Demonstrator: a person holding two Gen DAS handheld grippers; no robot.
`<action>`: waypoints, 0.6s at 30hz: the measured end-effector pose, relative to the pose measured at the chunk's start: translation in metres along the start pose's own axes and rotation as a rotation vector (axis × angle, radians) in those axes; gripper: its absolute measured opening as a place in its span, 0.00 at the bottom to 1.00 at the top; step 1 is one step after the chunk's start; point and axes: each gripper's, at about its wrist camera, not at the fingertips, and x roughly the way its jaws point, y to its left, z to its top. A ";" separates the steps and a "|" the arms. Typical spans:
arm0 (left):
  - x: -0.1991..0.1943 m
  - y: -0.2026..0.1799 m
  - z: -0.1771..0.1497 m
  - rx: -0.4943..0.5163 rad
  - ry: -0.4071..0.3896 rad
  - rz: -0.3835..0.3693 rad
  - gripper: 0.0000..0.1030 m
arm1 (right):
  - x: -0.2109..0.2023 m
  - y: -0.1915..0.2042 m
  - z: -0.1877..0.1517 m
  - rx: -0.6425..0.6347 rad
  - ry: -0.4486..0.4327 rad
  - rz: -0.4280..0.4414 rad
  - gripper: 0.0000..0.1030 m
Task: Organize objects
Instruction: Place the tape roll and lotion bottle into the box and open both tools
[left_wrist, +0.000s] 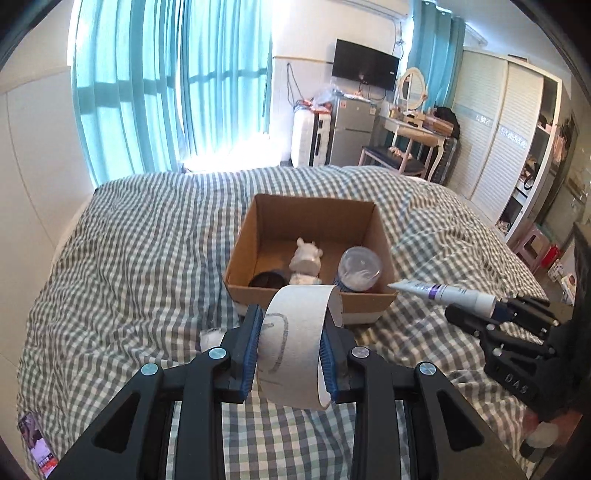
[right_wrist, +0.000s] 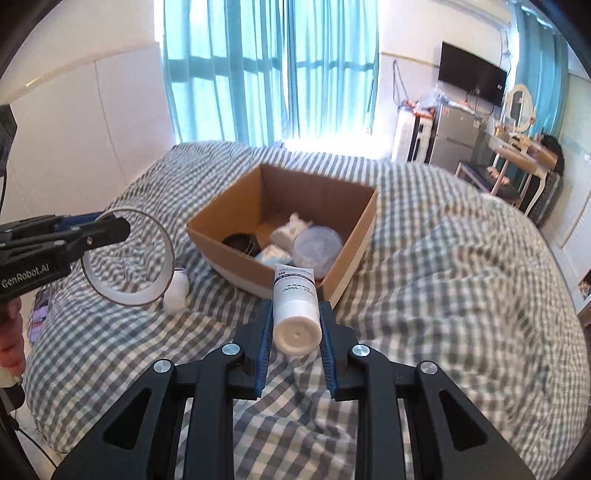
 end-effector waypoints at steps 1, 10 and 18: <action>-0.002 -0.001 0.001 0.003 -0.004 0.002 0.29 | -0.006 -0.001 0.004 0.001 -0.012 0.000 0.22; 0.001 -0.003 0.024 0.039 -0.032 0.037 0.29 | -0.029 -0.013 0.038 -0.016 -0.076 -0.022 0.22; 0.037 0.007 0.064 0.080 -0.054 0.064 0.29 | -0.008 -0.032 0.077 -0.005 -0.094 -0.020 0.22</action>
